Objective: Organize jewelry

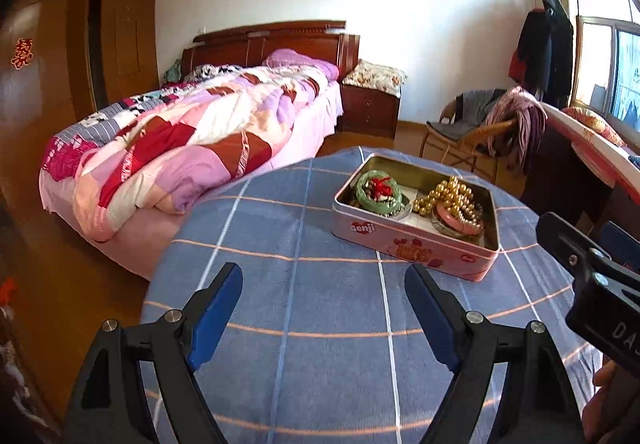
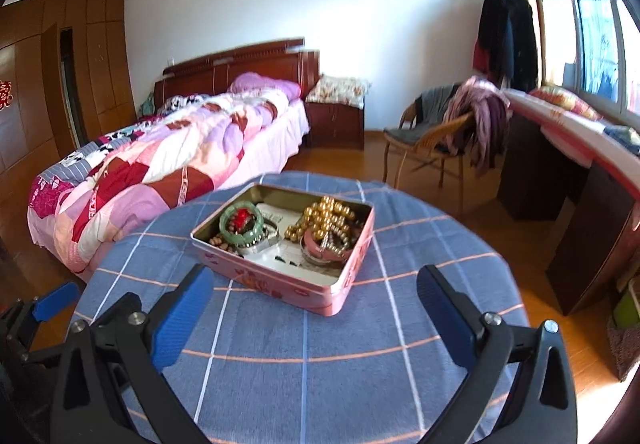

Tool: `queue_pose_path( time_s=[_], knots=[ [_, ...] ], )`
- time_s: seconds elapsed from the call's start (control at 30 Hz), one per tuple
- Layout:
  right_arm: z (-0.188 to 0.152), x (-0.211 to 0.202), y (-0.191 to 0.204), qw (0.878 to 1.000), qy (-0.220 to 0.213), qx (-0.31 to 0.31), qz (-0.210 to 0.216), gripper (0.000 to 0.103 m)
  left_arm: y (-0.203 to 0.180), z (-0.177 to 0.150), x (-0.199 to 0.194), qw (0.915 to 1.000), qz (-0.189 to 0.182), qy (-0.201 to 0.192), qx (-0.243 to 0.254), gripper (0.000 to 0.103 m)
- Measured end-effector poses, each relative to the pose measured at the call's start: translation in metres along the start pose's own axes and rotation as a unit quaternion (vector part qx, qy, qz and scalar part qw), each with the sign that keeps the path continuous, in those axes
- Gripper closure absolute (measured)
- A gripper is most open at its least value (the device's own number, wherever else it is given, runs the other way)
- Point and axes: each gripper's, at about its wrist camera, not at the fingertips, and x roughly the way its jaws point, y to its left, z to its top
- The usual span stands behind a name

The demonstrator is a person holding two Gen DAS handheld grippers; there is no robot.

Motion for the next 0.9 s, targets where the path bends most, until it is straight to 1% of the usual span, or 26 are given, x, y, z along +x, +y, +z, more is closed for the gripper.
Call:
queue_pose_path(
  time_s=[0.2,0.4,0.5,0.67,0.9],
  knots=[
    [0.003,-0.034,0.006,0.999,-0.042,-0.007,0.004,0.0,0.002,0.004,-0.039,0.9993,0.007,-0.035,-0.002,0.02],
    [0.009,-0.065,0.016,0.996,-0.083,-0.02,0.001,0.0,0.003,0.011,-0.074,0.9976,-0.001,-0.07,-0.005,0.017],
    [0.013,-0.077,0.017,0.995,-0.099,-0.019,0.005,0.0,0.003,0.013,-0.088,0.9962,0.001,-0.088,-0.003,0.016],
    [0.017,-0.088,0.017,0.993,-0.117,-0.013,0.006,0.0,0.007,0.017,-0.104,0.9944,-0.003,-0.105,-0.012,0.015],
    [0.016,-0.091,0.018,0.992,-0.124,-0.01,0.007,0.0,0.007,0.017,-0.107,0.9934,0.002,-0.115,-0.004,0.015]
  ],
)
